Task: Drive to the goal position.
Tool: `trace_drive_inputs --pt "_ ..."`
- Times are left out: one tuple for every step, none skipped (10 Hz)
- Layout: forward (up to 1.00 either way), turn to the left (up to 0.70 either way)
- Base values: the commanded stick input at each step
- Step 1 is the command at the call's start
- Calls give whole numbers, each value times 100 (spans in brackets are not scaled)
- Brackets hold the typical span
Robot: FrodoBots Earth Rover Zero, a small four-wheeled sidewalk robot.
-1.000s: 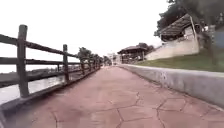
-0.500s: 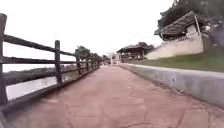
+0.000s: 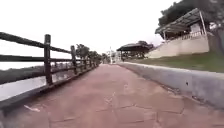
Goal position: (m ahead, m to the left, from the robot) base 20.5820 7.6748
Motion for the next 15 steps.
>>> trace_drive_inputs --pt "100 0" --pt "100 0" --pt "100 0" --pt "100 0" --pt "100 0" --pt "100 0" --pt "100 0" --pt "100 0" --pt "100 26" --pt "100 40" --pt "100 26" --pt "100 0" --pt "100 0" --pt "100 11" --pt "100 30"
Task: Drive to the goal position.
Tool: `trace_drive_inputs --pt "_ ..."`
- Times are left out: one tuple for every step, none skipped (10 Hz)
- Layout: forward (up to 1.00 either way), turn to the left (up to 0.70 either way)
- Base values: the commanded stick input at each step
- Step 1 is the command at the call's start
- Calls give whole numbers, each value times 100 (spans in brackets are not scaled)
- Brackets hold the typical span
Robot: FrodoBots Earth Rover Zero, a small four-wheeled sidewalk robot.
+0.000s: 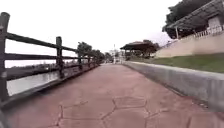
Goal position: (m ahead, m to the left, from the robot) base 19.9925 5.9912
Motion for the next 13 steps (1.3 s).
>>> trace_drive_inputs --pt "100 0" --pt "100 0" --pt "100 0" --pt "100 0" --pt "100 0" --pt "100 0" --pt "100 0" --pt "100 0" --pt "100 0" --pt "100 0" --pt "100 0" --pt "100 0" --pt "100 0"
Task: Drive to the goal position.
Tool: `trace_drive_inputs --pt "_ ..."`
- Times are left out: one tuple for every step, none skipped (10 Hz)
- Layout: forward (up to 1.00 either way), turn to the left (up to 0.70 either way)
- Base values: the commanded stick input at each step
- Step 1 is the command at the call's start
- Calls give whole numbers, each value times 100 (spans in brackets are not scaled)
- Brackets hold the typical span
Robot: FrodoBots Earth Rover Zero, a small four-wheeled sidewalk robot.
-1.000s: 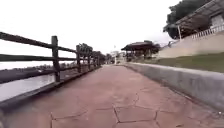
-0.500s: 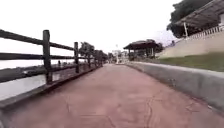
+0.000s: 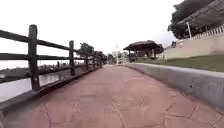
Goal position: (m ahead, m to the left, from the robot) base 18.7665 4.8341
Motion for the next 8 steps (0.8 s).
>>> trace_drive_inputs --pt "100 0" --pt "100 0" --pt "100 0" --pt "100 0" --pt "100 0" --pt "100 0" --pt "100 0" --pt "100 0"
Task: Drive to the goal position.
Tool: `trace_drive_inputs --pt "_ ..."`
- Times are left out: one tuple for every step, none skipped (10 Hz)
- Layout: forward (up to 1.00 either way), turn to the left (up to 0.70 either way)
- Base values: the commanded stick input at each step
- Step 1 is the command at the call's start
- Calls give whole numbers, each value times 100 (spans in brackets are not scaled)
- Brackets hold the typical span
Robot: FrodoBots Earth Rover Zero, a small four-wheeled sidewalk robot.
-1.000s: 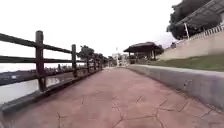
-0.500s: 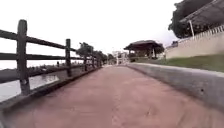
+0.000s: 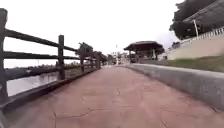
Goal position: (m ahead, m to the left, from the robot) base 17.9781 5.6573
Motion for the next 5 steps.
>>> trace_drive_inputs --pt "100 0" --pt "100 0" --pt "100 0" --pt "100 0" --pt "100 5"
